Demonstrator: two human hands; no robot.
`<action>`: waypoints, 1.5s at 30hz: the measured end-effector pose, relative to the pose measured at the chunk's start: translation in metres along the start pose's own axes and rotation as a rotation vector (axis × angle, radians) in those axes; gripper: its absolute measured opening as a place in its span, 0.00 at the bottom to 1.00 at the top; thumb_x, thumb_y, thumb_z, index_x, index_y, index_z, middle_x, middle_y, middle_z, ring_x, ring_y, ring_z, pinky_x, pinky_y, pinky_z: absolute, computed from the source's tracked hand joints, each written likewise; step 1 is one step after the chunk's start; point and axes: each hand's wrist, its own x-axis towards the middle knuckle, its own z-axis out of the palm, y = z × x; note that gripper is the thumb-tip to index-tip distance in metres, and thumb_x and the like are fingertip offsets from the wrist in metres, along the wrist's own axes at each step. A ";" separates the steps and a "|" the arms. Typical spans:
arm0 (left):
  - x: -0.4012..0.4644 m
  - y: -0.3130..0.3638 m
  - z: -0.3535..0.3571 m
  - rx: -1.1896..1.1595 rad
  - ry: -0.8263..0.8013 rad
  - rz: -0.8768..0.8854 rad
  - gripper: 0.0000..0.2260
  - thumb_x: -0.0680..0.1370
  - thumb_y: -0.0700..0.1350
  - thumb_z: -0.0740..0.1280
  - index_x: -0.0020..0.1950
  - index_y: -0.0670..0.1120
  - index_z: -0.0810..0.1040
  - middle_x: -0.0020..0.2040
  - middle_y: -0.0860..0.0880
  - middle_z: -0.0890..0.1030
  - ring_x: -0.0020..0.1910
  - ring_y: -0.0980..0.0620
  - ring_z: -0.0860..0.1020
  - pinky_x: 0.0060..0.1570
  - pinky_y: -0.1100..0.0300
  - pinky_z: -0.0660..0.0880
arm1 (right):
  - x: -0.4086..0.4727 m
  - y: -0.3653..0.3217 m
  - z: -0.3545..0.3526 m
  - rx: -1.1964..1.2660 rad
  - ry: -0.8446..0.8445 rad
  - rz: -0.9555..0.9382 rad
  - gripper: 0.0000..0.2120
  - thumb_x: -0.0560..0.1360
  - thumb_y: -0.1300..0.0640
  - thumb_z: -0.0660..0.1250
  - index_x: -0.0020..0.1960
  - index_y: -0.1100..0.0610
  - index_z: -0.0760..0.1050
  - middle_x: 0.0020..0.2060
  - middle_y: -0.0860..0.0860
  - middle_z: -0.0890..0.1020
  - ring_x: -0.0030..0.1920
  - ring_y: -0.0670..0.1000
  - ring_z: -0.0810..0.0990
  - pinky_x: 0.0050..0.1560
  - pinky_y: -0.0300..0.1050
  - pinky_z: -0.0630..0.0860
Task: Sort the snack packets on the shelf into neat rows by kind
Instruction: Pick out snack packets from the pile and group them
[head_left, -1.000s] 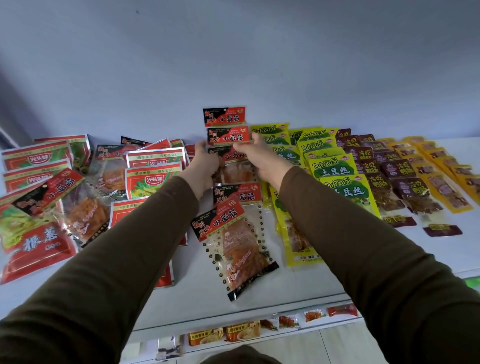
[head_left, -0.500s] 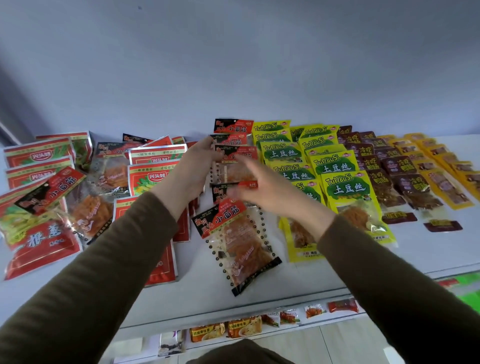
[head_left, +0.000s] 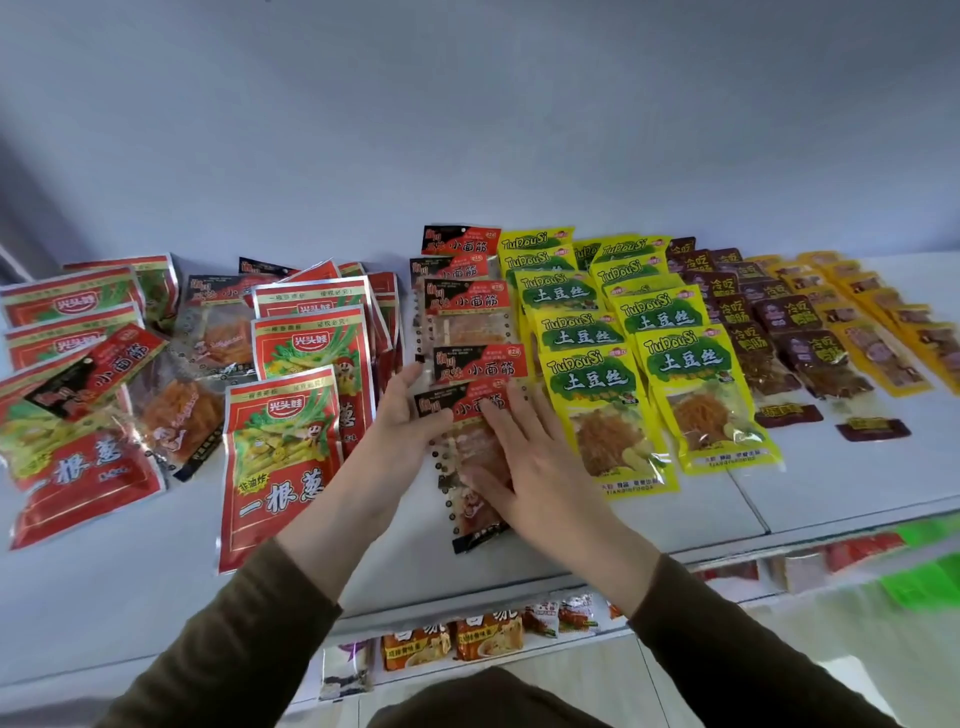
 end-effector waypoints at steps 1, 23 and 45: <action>0.001 0.000 0.001 -0.030 0.016 -0.025 0.28 0.83 0.36 0.64 0.80 0.53 0.59 0.58 0.54 0.81 0.51 0.59 0.84 0.48 0.64 0.80 | -0.001 -0.003 0.001 0.008 0.026 0.004 0.36 0.80 0.36 0.54 0.82 0.54 0.54 0.82 0.56 0.49 0.81 0.60 0.44 0.80 0.58 0.48; 0.049 0.012 0.013 -0.120 0.084 0.030 0.19 0.84 0.43 0.65 0.73 0.55 0.66 0.58 0.53 0.83 0.49 0.58 0.85 0.39 0.65 0.81 | 0.018 -0.003 0.005 0.012 0.226 -0.009 0.26 0.81 0.52 0.66 0.75 0.64 0.68 0.75 0.65 0.66 0.78 0.65 0.59 0.78 0.56 0.50; 0.086 0.035 0.010 0.004 0.011 -0.014 0.11 0.86 0.46 0.61 0.67 0.55 0.72 0.58 0.49 0.85 0.52 0.51 0.86 0.46 0.56 0.81 | 0.022 0.006 0.008 -0.091 0.081 0.047 0.29 0.85 0.53 0.55 0.83 0.57 0.48 0.81 0.62 0.50 0.80 0.65 0.45 0.80 0.61 0.51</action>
